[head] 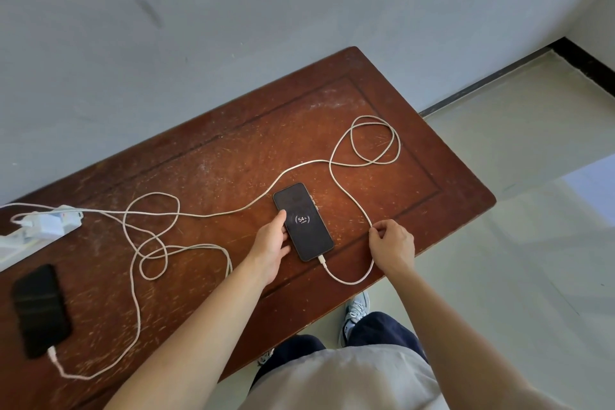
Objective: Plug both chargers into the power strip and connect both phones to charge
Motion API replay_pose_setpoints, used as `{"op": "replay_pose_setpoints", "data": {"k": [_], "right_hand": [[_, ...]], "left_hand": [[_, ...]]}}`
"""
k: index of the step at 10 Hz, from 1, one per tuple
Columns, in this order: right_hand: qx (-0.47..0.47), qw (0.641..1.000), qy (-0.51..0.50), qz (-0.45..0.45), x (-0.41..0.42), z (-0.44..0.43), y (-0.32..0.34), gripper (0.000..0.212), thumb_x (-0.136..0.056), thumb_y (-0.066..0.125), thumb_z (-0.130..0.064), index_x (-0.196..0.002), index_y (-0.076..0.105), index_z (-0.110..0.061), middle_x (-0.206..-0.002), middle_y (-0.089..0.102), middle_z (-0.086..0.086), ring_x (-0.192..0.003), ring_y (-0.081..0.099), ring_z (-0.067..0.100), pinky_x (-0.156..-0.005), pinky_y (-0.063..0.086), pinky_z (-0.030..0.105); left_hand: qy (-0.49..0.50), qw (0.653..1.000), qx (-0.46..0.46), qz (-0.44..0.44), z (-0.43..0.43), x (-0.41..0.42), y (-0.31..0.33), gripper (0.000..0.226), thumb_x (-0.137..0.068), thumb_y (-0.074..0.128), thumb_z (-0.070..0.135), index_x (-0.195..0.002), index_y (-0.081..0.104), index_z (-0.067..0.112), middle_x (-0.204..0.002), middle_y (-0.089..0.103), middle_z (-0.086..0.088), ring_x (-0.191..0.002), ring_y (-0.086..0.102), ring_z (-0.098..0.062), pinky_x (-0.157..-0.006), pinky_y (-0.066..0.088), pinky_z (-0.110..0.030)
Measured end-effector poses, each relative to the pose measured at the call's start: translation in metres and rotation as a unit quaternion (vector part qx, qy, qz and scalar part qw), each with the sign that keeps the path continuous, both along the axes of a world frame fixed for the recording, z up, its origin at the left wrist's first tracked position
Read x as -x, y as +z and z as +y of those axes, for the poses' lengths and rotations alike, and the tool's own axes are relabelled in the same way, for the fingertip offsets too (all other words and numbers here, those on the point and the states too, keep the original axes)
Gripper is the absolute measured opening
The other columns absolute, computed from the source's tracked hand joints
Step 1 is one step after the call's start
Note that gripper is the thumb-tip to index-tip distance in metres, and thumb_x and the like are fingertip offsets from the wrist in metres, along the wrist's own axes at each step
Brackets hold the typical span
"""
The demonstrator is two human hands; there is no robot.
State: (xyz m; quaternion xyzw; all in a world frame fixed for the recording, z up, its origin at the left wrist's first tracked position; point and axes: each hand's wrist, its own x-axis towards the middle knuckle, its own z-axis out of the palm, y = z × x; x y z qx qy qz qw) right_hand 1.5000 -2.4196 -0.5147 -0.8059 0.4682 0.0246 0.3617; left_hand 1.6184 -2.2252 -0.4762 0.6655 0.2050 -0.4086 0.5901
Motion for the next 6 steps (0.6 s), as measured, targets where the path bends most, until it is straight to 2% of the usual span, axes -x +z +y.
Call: {"op": "replay_pose_setpoints", "data": {"k": [1, 2, 3, 4, 5, 6], "right_hand": [[-0.008, 1.000, 0.002, 0.006, -0.001, 0.001, 0.002, 0.022, -0.099, 0.054, -0.021, -0.112, 0.070, -0.012, -0.111, 0.070, 0.009, -0.102, 0.064, 0.026, -0.091, 0.057, 0.043], [-0.001, 1.000, 0.013, 0.008, 0.000, 0.000, 0.005, 0.021, -0.098, 0.055, -0.021, -0.110, 0.071, -0.013, -0.110, 0.070, 0.009, -0.103, 0.063, 0.026, -0.090, 0.056, 0.041], [-0.014, 0.999, 0.039, 0.033, 0.000, -0.003, 0.011, 0.022, -0.097, 0.057, -0.026, -0.112, 0.070, -0.017, -0.114, 0.069, 0.008, -0.106, 0.063, 0.025, -0.093, 0.056, 0.044], [0.000, 0.996, 0.073, 0.044, -0.005, -0.004, 0.024, 0.028, -0.098, 0.057, -0.031, -0.121, 0.067, -0.017, -0.120, 0.067, 0.007, -0.109, 0.062, 0.024, -0.095, 0.056, 0.042], [0.025, 0.995, 0.087, -0.033, -0.021, -0.001, 0.060, 0.032, -0.100, 0.056, -0.029, -0.127, 0.064, -0.015, -0.123, 0.068, 0.006, -0.112, 0.062, 0.023, -0.094, 0.051, 0.036], [-0.022, 0.969, 0.069, -0.236, -0.048, -0.002, 0.122, 0.023, -0.096, 0.061, -0.033, -0.118, 0.068, -0.031, -0.102, 0.072, -0.014, -0.094, 0.066, 0.003, -0.075, 0.050, 0.020]], "left_hand": [[-0.026, 0.999, -0.024, -0.019, 0.001, 0.006, 0.005, 0.060, -0.105, 0.040, 0.046, -0.152, 0.035, 0.010, -0.158, 0.040, -0.010, -0.144, 0.039, -0.027, -0.119, 0.032, -0.049], [-0.084, 0.993, -0.039, -0.066, 0.007, 0.011, 0.006, 0.060, -0.105, 0.035, 0.050, -0.154, 0.033, 0.015, -0.161, 0.037, -0.006, -0.147, 0.035, -0.024, -0.120, 0.030, -0.047], [-0.267, 0.917, -0.176, -0.240, 0.025, 0.012, 0.002, 0.058, -0.106, 0.032, 0.047, -0.154, 0.032, 0.016, -0.163, 0.031, -0.008, -0.150, 0.027, -0.025, -0.120, 0.024, -0.042], [-0.432, 0.768, -0.319, -0.348, 0.046, 0.013, -0.008, 0.058, -0.106, 0.025, 0.048, -0.157, 0.026, 0.020, -0.167, 0.020, -0.010, -0.154, 0.012, -0.030, -0.123, 0.019, -0.049], [-0.501, 0.710, -0.376, -0.322, 0.062, 0.013, -0.014, 0.059, -0.105, 0.020, 0.052, -0.159, 0.015, 0.028, -0.170, 0.004, -0.009, -0.155, -0.001, -0.034, -0.123, 0.011, -0.055], [-0.521, 0.703, -0.377, -0.302, 0.072, 0.015, -0.020, 0.059, -0.105, 0.020, 0.052, -0.159, 0.010, 0.031, -0.170, -0.003, -0.007, -0.155, -0.007, -0.035, -0.124, 0.012, -0.055]]}}
